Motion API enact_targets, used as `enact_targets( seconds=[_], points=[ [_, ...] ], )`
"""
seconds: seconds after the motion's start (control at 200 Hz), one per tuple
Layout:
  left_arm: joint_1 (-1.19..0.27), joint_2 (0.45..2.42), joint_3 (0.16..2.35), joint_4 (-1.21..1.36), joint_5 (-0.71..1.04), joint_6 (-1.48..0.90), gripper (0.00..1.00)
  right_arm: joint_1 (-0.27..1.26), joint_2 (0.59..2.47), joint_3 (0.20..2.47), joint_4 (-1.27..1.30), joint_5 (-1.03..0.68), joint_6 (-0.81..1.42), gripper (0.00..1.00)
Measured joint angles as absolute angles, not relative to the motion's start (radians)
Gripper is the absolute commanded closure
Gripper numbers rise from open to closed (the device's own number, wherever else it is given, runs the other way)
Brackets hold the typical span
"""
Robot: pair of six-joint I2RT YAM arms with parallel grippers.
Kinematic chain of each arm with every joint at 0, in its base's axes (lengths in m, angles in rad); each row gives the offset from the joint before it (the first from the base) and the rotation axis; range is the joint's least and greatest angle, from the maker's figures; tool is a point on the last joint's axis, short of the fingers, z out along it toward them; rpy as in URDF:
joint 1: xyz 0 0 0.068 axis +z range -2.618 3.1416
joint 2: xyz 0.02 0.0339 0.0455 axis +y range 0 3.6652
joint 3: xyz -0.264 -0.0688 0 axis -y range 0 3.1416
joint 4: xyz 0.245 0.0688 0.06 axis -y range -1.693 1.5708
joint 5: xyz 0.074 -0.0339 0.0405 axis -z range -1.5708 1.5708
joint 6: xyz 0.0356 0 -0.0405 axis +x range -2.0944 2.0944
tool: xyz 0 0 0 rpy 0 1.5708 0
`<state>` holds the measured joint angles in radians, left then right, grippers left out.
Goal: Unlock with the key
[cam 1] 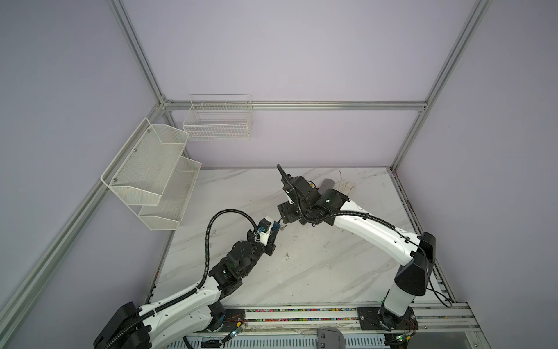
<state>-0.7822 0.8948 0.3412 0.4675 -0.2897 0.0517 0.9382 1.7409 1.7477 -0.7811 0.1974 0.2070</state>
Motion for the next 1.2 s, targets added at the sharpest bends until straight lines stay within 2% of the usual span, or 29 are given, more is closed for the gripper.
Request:
enact_targets(
  seconds=[0.445, 0.89, 1.09, 1.2],
  points=[
    [-0.782, 0.899, 0.337, 0.509, -0.305, 0.099, 1.00, 0.911, 1.681, 1.710, -0.805, 0.158, 0.185, 0.20],
    [-0.782, 0.930, 0.337, 0.553, -0.317, 0.099, 1.00, 0.901, 1.624, 1.672, -0.798, 0.038, 0.154, 0.20],
    [-0.782, 0.930, 0.338, 0.552, -0.341, 0.090, 1.00, 0.885, 1.606, 1.644, -0.793, 0.089, 0.171, 0.20],
    [-0.782, 0.908, 0.340, 0.467, -0.390, 0.036, 1.00, 0.858, 1.569, 1.578, -0.757, 0.123, 0.196, 0.19]
  ],
)
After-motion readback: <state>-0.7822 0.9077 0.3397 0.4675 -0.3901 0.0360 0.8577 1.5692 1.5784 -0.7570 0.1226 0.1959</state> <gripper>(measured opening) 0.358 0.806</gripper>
